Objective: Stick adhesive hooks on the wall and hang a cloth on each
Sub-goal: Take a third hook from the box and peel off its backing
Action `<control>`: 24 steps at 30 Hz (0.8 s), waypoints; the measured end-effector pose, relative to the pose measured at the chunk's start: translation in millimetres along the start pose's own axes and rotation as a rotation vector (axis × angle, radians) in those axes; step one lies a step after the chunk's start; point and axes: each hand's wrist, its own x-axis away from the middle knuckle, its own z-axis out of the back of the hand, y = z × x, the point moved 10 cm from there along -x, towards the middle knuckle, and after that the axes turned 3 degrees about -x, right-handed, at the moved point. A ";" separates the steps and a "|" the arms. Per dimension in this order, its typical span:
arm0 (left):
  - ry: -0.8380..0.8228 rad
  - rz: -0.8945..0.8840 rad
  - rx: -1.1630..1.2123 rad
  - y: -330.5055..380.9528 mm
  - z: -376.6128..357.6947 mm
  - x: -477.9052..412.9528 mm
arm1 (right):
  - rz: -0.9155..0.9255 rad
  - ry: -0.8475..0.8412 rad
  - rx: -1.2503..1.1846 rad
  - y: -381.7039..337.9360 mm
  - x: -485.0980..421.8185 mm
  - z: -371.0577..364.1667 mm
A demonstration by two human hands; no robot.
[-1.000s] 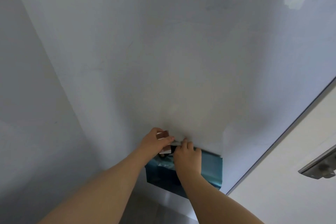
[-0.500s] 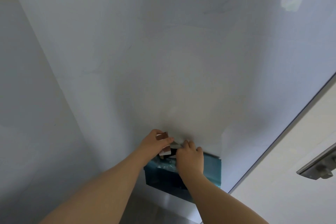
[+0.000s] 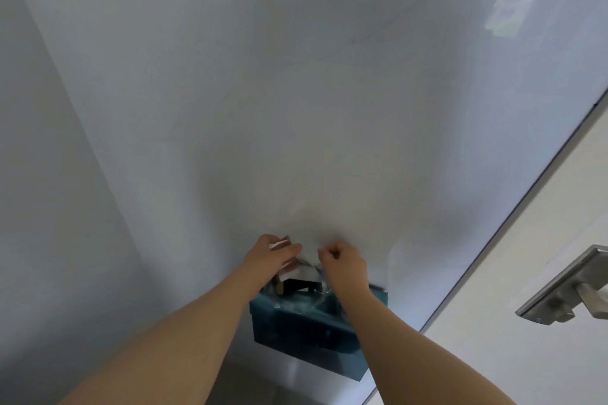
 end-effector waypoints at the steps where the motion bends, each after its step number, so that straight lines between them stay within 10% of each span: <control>1: 0.004 0.000 0.012 1.1 1.3 0.3 | -0.011 0.016 -0.048 -0.8 -0.4 2.6; 13: 0.021 -0.104 0.187 70.6 17.5 13.2 | 0.004 -0.046 -0.440 -52.0 -0.5 4.3; 24: 0.028 -0.206 0.520 153.9 50.3 40.8 | 0.419 -0.066 -0.423 -175.4 23.6 26.2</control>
